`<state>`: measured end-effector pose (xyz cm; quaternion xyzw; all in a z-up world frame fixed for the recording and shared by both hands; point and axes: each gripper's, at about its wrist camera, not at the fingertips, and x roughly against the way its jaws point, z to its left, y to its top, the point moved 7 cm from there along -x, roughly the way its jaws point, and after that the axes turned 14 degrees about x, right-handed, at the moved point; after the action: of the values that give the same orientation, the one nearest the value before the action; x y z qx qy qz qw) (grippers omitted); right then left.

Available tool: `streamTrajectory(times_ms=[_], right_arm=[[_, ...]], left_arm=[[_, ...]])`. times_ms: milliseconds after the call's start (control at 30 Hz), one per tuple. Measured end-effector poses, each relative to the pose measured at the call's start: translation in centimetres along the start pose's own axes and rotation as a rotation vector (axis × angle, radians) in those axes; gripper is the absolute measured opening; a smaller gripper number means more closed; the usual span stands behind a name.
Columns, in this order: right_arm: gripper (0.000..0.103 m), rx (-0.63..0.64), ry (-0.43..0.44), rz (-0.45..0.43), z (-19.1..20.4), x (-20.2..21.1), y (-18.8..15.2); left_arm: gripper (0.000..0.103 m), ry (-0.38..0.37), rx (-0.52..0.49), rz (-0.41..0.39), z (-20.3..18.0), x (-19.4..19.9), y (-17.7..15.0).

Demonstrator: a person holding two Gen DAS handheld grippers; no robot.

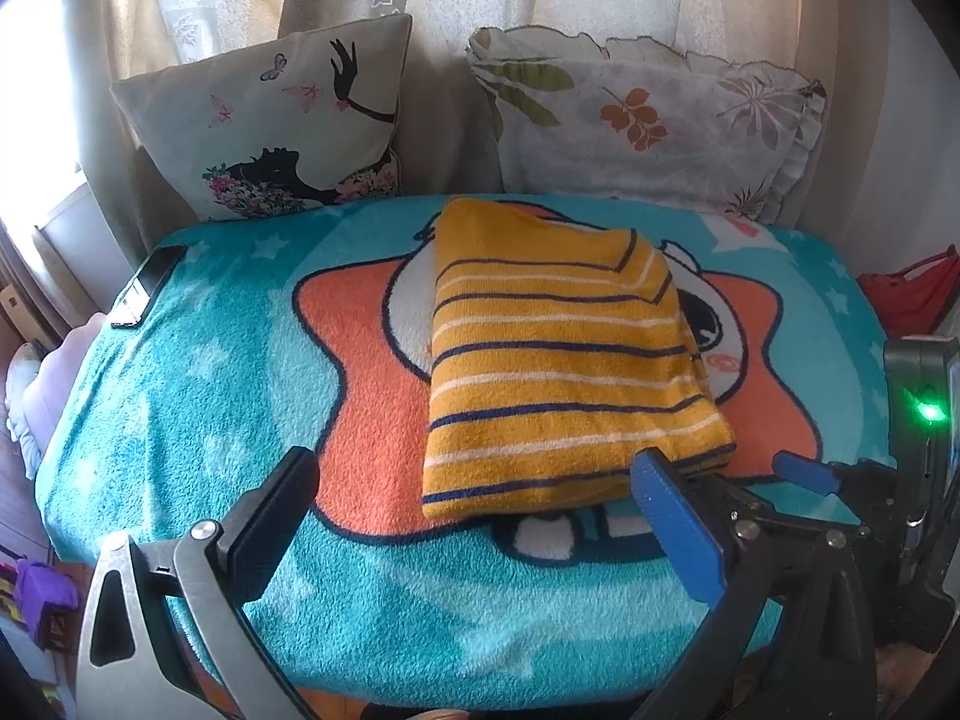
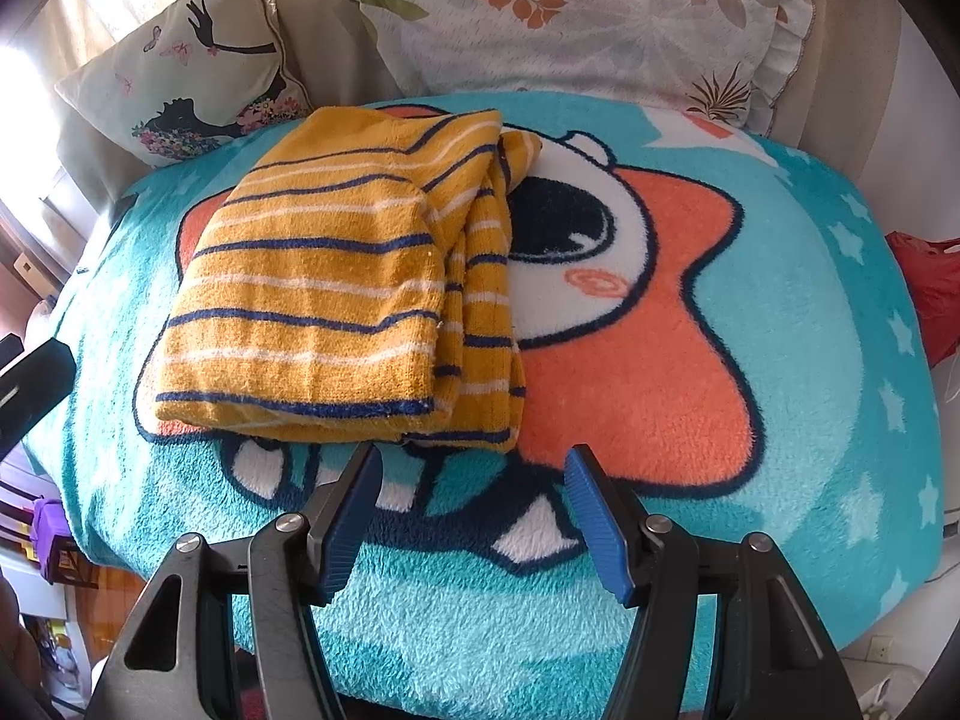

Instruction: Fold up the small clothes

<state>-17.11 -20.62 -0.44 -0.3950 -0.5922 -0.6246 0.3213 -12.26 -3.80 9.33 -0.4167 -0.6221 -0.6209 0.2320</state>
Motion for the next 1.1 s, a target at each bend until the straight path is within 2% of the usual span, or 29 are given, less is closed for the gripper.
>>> streamTrajectory(times_ms=[600,1100], right_arm=[[0.068,-0.005,0.0,0.033,-0.2,-1.5,0.0],[0.069,-0.018,-0.007,0.053,-0.8,-2.5,0.1]], left_arm=[[0.103,0.015,0.015,0.121,0.9,-2.5,-1.5],[0.103,0.017,0.02,0.168,0.9,-4.0,-1.7]])
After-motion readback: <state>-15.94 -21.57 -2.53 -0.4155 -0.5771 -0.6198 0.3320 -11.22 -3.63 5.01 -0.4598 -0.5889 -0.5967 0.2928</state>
